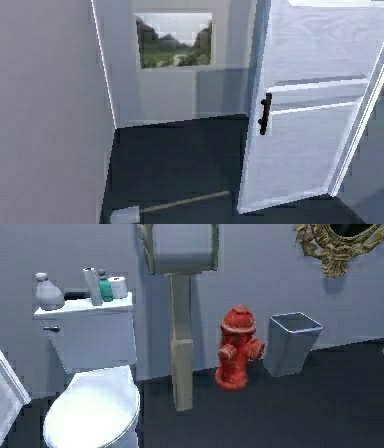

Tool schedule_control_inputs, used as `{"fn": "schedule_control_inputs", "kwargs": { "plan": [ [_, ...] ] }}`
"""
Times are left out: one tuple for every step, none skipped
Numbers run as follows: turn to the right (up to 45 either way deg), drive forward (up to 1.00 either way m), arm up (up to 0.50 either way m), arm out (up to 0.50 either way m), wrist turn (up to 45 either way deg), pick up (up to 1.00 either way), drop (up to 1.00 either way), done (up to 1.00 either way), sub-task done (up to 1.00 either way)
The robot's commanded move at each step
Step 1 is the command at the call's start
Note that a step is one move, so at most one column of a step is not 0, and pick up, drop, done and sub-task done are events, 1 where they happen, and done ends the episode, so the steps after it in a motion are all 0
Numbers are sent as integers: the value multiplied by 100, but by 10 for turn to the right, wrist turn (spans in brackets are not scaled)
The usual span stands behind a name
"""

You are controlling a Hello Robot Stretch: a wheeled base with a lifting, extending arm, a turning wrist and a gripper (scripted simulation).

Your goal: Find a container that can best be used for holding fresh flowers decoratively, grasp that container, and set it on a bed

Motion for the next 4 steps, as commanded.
{"fn": "schedule_control_inputs", "kwargs": {
  "plan": [
    [0,100,0,0,0,0,0,0,0],
    [150,0,0,0,0,0,0,0,0],
    [0,10,0,0,0,0,0,0,0],
    [-90,0,0,0,0,0,0,0,0]
  ]
}}
